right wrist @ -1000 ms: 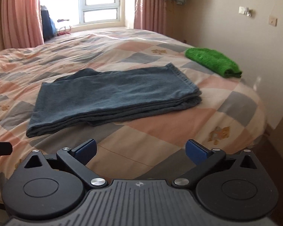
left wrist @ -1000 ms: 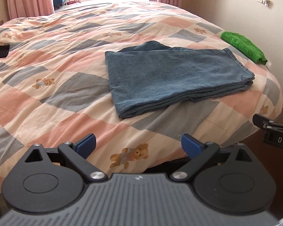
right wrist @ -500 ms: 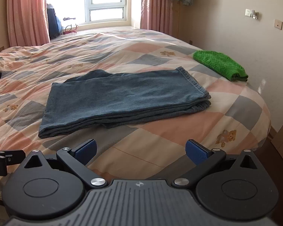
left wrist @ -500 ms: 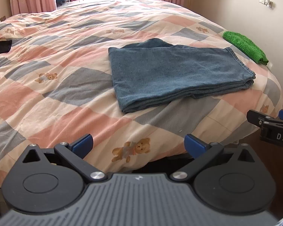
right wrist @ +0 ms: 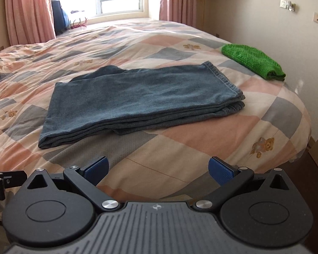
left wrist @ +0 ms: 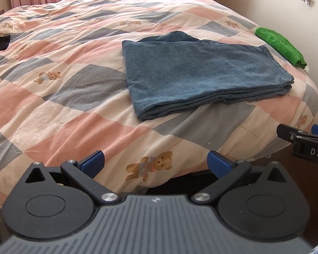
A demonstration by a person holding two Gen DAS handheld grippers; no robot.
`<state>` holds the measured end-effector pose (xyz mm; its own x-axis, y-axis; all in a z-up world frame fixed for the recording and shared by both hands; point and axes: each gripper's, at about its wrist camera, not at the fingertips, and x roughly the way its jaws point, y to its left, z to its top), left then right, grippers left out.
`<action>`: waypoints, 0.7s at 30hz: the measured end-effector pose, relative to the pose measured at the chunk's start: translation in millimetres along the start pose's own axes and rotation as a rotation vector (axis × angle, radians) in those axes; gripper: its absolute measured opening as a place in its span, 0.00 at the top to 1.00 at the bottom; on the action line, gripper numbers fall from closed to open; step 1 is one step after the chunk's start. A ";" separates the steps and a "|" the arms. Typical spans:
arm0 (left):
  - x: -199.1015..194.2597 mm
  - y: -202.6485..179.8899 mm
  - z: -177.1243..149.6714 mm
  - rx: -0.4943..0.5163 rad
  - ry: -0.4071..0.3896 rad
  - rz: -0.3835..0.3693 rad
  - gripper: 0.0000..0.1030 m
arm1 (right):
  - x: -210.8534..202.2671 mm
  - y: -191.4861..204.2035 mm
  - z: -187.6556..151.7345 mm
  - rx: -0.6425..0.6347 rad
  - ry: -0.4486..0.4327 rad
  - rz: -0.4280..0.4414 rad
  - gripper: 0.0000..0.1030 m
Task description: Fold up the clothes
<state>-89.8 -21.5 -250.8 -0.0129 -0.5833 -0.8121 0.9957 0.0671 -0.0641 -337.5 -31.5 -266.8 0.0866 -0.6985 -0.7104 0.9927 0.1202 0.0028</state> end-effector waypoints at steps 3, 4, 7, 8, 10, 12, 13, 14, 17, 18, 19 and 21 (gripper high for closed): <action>7.2 0.0 3.5 0.001 0.009 0.001 0.01 | 7.1 -1.7 1.8 0.003 0.012 -0.003 0.00; 9.5 -0.3 4.8 -0.002 0.012 0.003 0.01 | 9.3 -2.4 2.5 0.004 0.015 -0.003 0.00; 16.3 -2.6 8.9 -0.006 0.020 0.003 0.01 | 15.1 -4.9 3.9 0.008 0.025 -0.007 0.00; 18.2 -3.2 10.1 -0.005 0.021 0.002 0.01 | 16.7 -5.7 4.3 0.010 0.027 -0.009 0.00; 21.1 -6.3 12.6 -0.001 0.019 -0.002 0.01 | 20.0 -7.7 4.8 0.016 0.031 -0.010 0.00; 23.7 -9.8 14.7 0.005 0.017 -0.007 0.01 | 23.4 -9.5 5.4 0.023 0.038 -0.011 0.00; 25.1 -11.5 15.7 0.008 0.017 -0.010 0.01 | 24.4 -10.3 5.7 0.027 0.037 -0.009 0.00; 27.0 -12.1 16.4 0.011 0.018 -0.014 0.01 | 25.4 -11.1 6.1 0.031 0.036 -0.007 0.00; 32.7 -11.8 19.1 0.018 0.025 -0.020 0.01 | 28.1 -12.5 8.3 0.034 0.029 0.000 0.00; 34.4 -10.3 20.2 0.021 0.028 -0.022 0.01 | 29.1 -12.6 8.8 0.033 0.026 0.001 0.00; 36.1 -8.8 21.3 0.024 0.030 -0.025 0.01 | 30.4 -12.6 9.1 0.031 0.023 0.002 0.00; 36.7 1.5 25.9 0.030 0.026 -0.072 0.01 | 33.2 -12.4 8.9 0.024 0.011 0.010 0.00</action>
<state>-86.4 -63.8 -265.7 -0.0864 -0.5641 -0.8212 0.9944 0.0013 -0.1055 -346.2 -62.5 -284.1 0.0956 -0.6894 -0.7180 0.9936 0.1097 0.0270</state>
